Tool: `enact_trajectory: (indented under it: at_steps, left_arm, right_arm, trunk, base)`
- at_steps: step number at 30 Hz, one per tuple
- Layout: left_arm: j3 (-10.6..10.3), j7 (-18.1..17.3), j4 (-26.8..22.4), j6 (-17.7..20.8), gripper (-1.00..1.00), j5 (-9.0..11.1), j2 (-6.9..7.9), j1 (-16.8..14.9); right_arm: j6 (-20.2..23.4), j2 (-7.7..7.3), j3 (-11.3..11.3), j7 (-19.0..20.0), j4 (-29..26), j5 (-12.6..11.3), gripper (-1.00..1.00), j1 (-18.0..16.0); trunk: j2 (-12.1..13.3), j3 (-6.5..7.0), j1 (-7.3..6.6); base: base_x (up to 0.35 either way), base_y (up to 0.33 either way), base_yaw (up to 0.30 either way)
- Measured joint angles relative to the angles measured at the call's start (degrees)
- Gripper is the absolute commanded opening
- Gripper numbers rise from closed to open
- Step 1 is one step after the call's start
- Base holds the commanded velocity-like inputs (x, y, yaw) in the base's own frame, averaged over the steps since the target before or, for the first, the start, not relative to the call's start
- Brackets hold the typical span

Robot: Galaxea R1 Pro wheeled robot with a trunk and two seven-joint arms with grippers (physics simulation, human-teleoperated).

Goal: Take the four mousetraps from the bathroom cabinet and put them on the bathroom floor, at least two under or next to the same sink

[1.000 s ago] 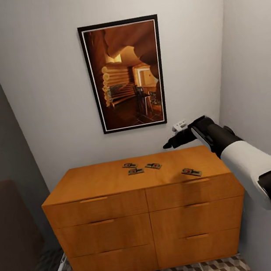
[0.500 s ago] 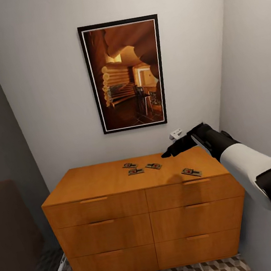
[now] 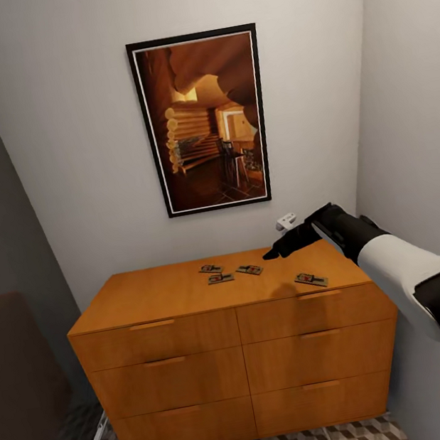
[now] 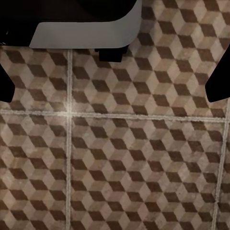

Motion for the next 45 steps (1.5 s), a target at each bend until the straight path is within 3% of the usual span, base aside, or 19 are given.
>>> enact_trajectory:
  at_steps: [10, 26, 32, 39, 45]
  left_arm:
    - [0.00, -0.04, 0.01, 0.00, 1.00, 0.00, 0.03, 0.05]
    - [0.00, -0.03, 0.01, 0.00, 1.00, 0.00, 0.01, 0.01]
    - [0.00, -0.02, 0.00, 0.00, 1.00, 0.00, 0.02, 0.02]
    - [0.00, -0.01, 0.00, 0.00, 1.00, 0.00, 0.00, 0.00]
    - [0.00, -0.03, 0.00, 0.00, 1.00, 0.00, 0.01, 0.01]
  right_arm:
    - [-2.63, -0.07, 0.05, 2.36, 1.34, 0.01, 1.00, 0.01]
    - [-2.81, -0.53, 0.79, 2.94, 1.43, 0.38, 1.00, -0.01]
    - [-2.84, -0.54, 2.53, 5.82, 1.44, 1.91, 1.00, 0.00]
    - [-4.11, -0.75, 2.97, 9.20, 1.79, 4.55, 1.00, -0.01]
    - [-5.90, -0.80, 3.06, 10.87, 2.78, 5.12, 1.00, -0.01]
  trunk:
    - [0.00, 0.00, 0.00]
    - [0.00, 0.00, 0.00]
    - [0.00, 0.00, 0.00]
    - [0.00, 0.00, 0.00]
    - [0.00, 0.00, 0.00]
  base:
    - [0.000, 0.000, 0.000]
    - [0.000, 0.000, 0.000]
    - [0.000, 0.000, 0.000]
    - [0.000, 0.000, 0.000]
    - [0.000, 0.000, 0.000]
